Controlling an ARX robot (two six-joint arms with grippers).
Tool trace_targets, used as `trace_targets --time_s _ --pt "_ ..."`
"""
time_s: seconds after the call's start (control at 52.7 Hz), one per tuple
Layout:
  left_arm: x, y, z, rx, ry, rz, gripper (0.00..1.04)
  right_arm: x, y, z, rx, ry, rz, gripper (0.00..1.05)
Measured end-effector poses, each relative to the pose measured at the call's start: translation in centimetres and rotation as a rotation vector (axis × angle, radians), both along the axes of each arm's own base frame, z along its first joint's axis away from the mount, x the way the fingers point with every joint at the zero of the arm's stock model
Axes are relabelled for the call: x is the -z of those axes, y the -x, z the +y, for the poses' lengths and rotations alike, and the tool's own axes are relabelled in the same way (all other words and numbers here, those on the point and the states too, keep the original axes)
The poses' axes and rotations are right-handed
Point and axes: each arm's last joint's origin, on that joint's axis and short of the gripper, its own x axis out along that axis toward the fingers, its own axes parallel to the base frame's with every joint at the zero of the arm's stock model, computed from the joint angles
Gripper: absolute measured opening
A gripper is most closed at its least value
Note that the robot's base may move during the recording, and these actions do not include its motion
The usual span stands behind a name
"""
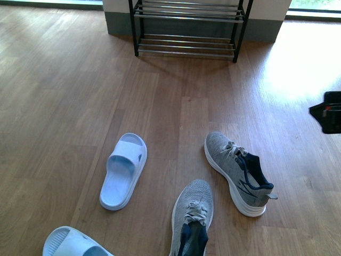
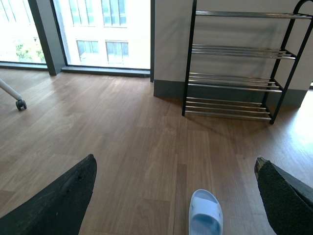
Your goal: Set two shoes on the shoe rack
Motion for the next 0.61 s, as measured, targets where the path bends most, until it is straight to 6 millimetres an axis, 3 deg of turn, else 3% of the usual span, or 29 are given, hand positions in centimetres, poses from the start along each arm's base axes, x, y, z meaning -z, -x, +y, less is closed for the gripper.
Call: trace_targets --time_s 0.171,0.342,0.608 --pt "0.0 0.0 0.0 0.000 0.000 0.000 0.95 3.3 -2.1 2.2 -0.086 -0.021 0.076 0.96" --pt "0.0 0.0 0.0 0.000 0.000 0.000 0.95 8.1 -3.4 4.6 -0.153 -0.008 0.147 0.95" --pt "0.0 0.0 0.0 0.000 0.000 0.000 0.95 12.1 -5.4 4.9 -0.193 0.054 0.196 0.95"
